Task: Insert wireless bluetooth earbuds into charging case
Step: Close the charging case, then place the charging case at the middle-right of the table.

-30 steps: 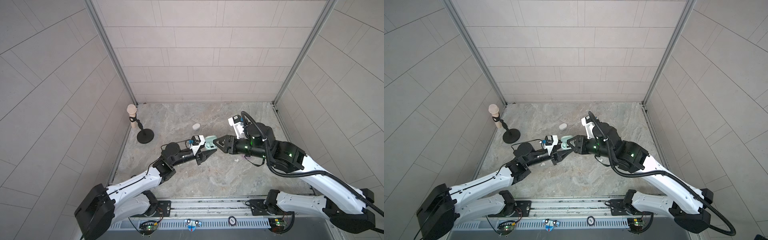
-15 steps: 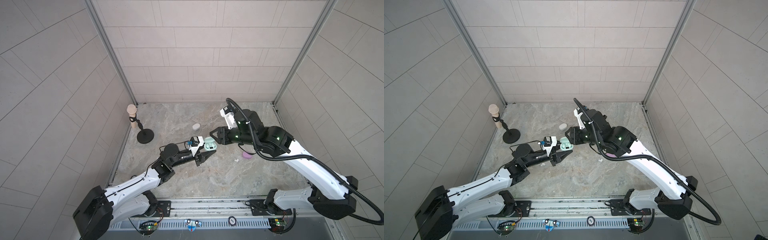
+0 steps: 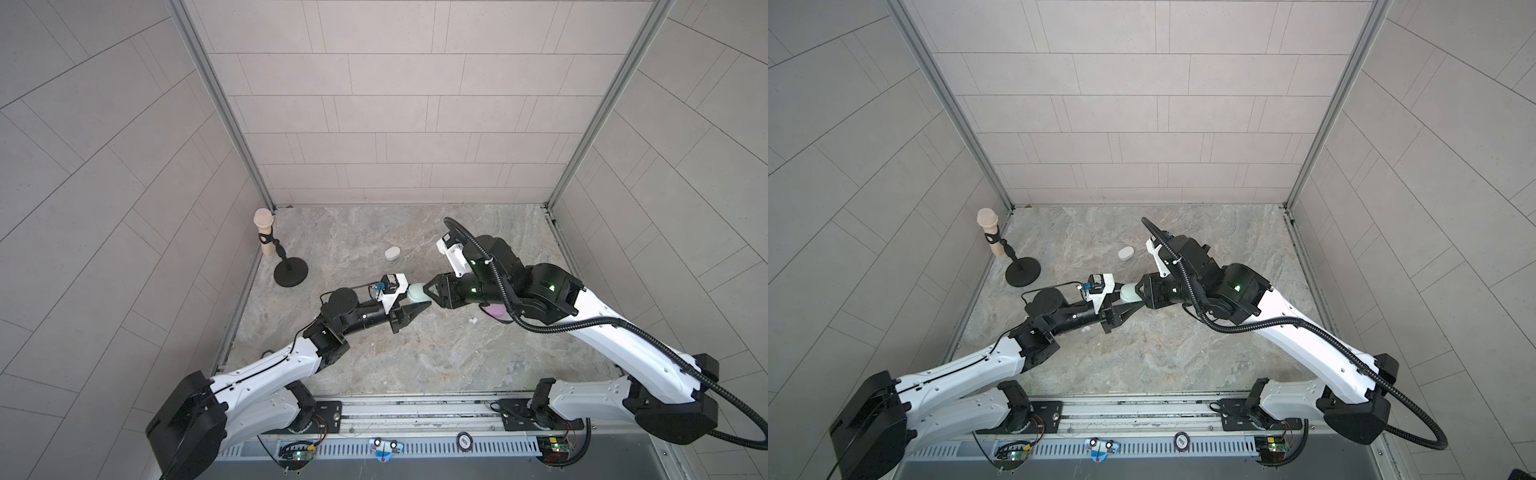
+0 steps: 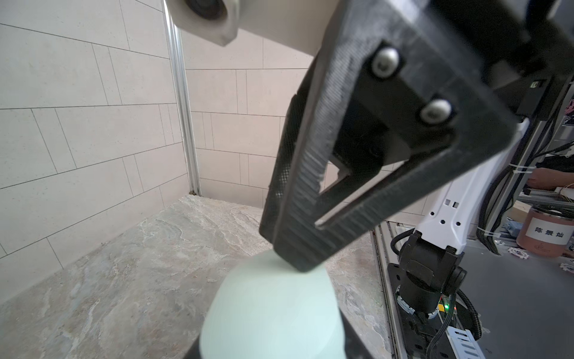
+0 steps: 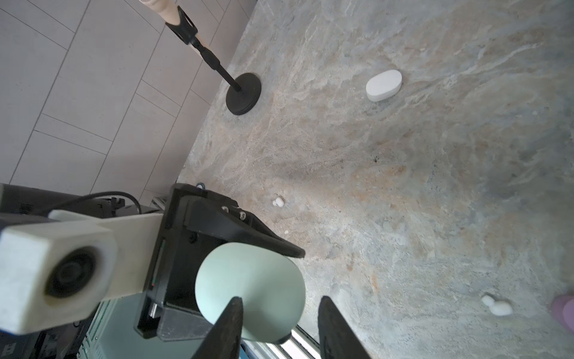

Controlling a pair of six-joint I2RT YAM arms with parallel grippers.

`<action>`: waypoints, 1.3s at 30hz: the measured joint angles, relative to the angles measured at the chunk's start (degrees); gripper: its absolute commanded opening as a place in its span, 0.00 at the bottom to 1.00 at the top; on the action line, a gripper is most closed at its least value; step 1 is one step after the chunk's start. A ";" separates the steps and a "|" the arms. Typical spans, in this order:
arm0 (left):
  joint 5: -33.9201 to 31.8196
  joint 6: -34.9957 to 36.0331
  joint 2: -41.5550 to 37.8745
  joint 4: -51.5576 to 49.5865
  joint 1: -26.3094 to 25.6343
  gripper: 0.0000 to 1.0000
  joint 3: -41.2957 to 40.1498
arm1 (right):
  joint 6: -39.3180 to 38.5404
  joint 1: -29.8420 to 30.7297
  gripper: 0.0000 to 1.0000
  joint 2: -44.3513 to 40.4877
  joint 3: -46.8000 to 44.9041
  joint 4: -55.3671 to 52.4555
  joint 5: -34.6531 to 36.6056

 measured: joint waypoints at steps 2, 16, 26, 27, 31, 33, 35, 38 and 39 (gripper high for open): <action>0.04 -0.02 0.11 0.02 0.00 0.09 0.00 | 0.15 0.00 0.43 0.15 -0.11 -0.68 0.00; 0.17 -0.02 0.79 0.00 0.00 0.09 0.02 | -0.09 1.18 0.70 2.75 3.91 -2.97 0.50; 0.15 -0.02 0.79 0.00 0.00 0.09 0.02 | -0.15 3.52 0.71 7.19 5.81 -2.60 1.90; 0.15 -0.02 0.79 0.00 0.00 0.09 0.02 | -0.13 3.52 0.71 7.43 5.81 -2.58 1.99; 0.15 -0.07 0.79 0.00 0.00 0.09 0.02 | -0.15 3.52 0.63 7.76 5.79 -2.38 2.32; 0.15 -0.24 0.76 0.02 0.00 0.10 0.02 | -0.07 3.54 0.61 7.76 5.79 -2.34 2.62; 0.13 -0.37 0.76 0.00 0.00 0.10 0.02 | -0.11 3.54 0.60 7.76 5.79 -2.29 2.64; 0.13 -0.39 0.74 0.00 0.00 0.10 0.02 | -0.11 3.63 0.53 7.76 5.73 -2.19 2.62; 0.13 -0.42 0.72 -0.02 0.00 0.10 0.02 | -0.11 3.65 0.52 7.76 5.66 -2.12 2.62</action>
